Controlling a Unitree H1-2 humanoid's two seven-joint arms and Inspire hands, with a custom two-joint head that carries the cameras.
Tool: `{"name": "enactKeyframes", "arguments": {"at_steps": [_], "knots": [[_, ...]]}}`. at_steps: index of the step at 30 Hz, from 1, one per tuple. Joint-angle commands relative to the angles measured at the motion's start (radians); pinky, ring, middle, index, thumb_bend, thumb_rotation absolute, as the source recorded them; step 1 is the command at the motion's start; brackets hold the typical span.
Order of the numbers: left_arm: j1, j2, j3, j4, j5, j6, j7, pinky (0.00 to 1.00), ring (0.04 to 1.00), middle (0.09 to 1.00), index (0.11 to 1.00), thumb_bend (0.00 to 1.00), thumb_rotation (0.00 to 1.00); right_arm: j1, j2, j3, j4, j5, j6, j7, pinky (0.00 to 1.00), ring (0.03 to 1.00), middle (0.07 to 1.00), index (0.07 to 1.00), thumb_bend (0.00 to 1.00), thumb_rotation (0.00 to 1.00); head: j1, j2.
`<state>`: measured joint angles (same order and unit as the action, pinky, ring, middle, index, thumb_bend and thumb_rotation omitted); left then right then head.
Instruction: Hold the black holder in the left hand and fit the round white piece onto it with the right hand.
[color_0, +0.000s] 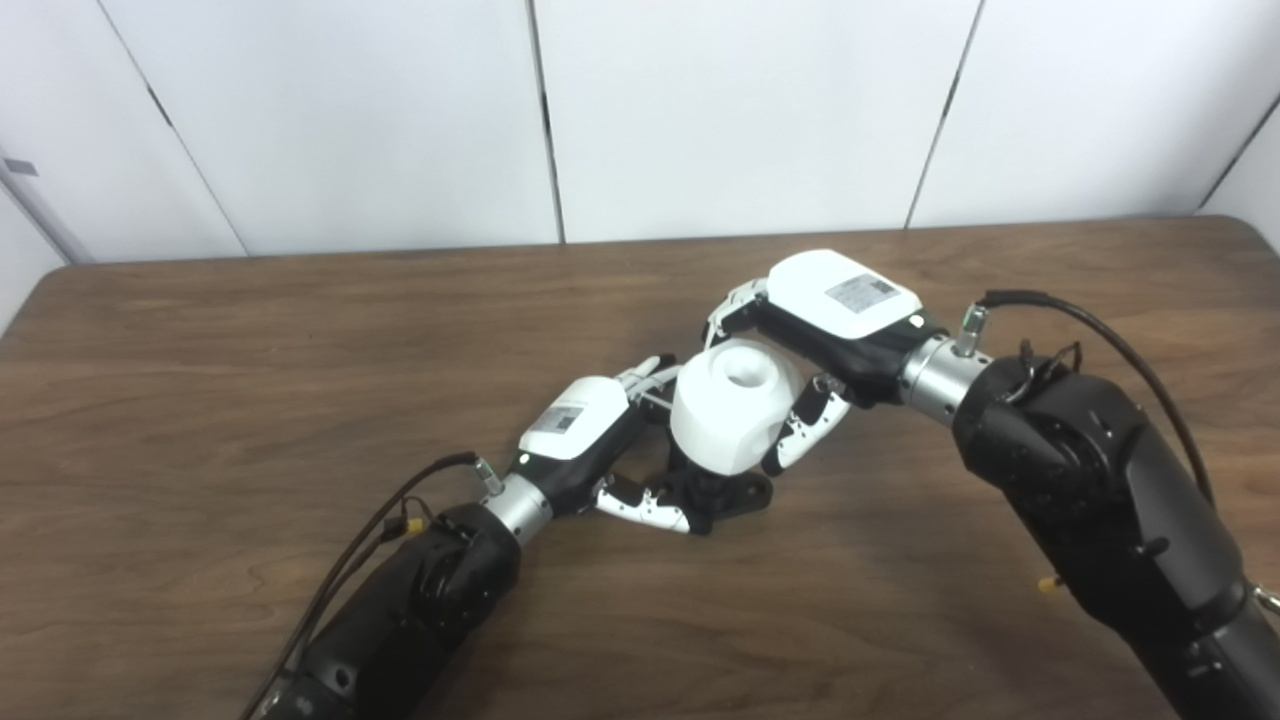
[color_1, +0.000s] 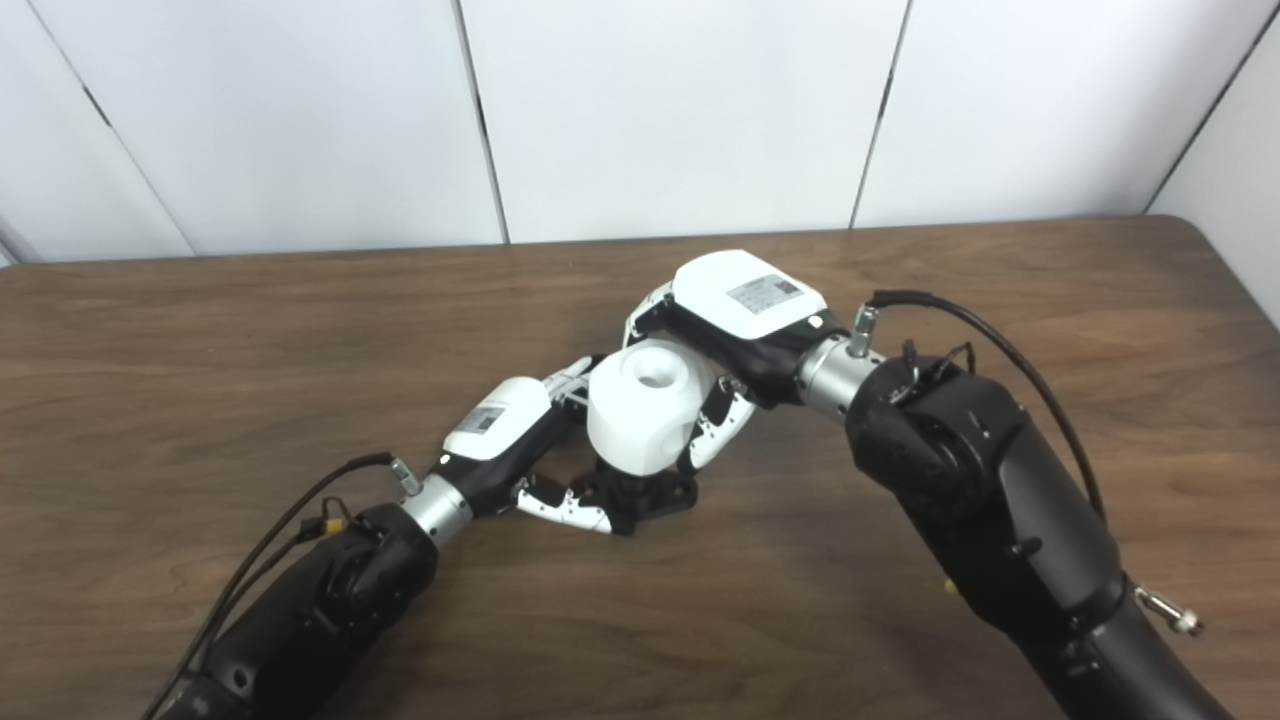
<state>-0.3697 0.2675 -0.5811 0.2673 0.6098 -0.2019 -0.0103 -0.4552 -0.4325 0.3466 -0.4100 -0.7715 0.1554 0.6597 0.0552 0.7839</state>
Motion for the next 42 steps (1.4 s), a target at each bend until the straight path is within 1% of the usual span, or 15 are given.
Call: {"name": "enactKeyframes", "arguments": {"at_steps": [1,5,11,13,16,24,30,38,42], "knots": [[0.046,0.002,-0.058,0.035,0.069,0.05,-0.105,0.94,1.0,0.94,0.487,0.52,0.07,-0.044,0.002,-0.009,-0.016,-0.008,-0.012,-0.006,0.8,0.826,0.752,0.481,0.53,0.14,0.0,0.0],[0.048,0.003,-0.06,0.021,0.067,0.067,-0.118,0.95,1.0,0.945,0.487,0.52,0.07,-0.042,0.006,-0.004,-0.007,-0.009,-0.02,-0.003,0.79,0.823,0.753,0.481,0.53,0.14,0.005,0.003],[0.048,0.008,-0.065,0.018,0.065,0.064,-0.114,0.94,1.0,0.944,0.487,0.52,0.07,-0.042,0.021,0.009,0.016,-0.02,-0.021,-0.011,0.8,0.821,0.752,0.481,0.53,0.14,-0.005,0.005],[0.049,0.009,-0.066,0.012,0.064,0.066,-0.117,0.94,1.0,0.943,0.487,0.52,0.07,-0.04,0.027,0.013,0.026,-0.022,-0.029,-0.018,0.8,0.817,0.752,0.481,0.53,0.14,0.0,0.007],[0.051,0.01,-0.067,0.005,0.061,0.075,-0.123,0.95,1.0,0.946,0.488,0.52,0.07,-0.04,0.033,0.018,0.037,-0.029,-0.039,-0.021,0.79,0.812,0.753,0.481,0.53,0.14,0.0,0.007],[0.057,0.009,-0.067,-0.006,0.057,0.081,-0.119,0.95,1.0,0.941,0.487,0.52,0.07,-0.03,0.052,0.023,0.057,-0.039,-0.054,-0.026,0.79,0.808,0.753,0.481,0.53,0.14,0.006,0.016],[0.056,0.01,-0.07,-0.018,0.06,0.095,-0.132,0.95,0.999,0.944,0.488,0.52,0.07,-0.023,0.061,0.026,0.074,-0.044,-0.067,-0.025,0.79,0.81,0.747,0.481,0.52,0.14,0.011,0.019],[0.061,0.012,-0.068,-0.033,0.057,0.099,-0.136,0.94,0.995,0.94,0.487,0.52,0.07,-0.02,0.05,0.039,0.075,-0.055,-0.092,-0.017,0.83,0.802,0.743,0.482,0.52,0.14,0.013,0.029],[0.062,0.015,-0.067,-0.038,0.062,0.103,-0.142,0.95,0.998,0.945,0.488,0.52,0.07,-0.016,0.038,0.038,0.076,-0.051,-0.114,-0.012,0.82,0.797,0.741,0.481,0.53,0.14,0.013,0.031]]}}
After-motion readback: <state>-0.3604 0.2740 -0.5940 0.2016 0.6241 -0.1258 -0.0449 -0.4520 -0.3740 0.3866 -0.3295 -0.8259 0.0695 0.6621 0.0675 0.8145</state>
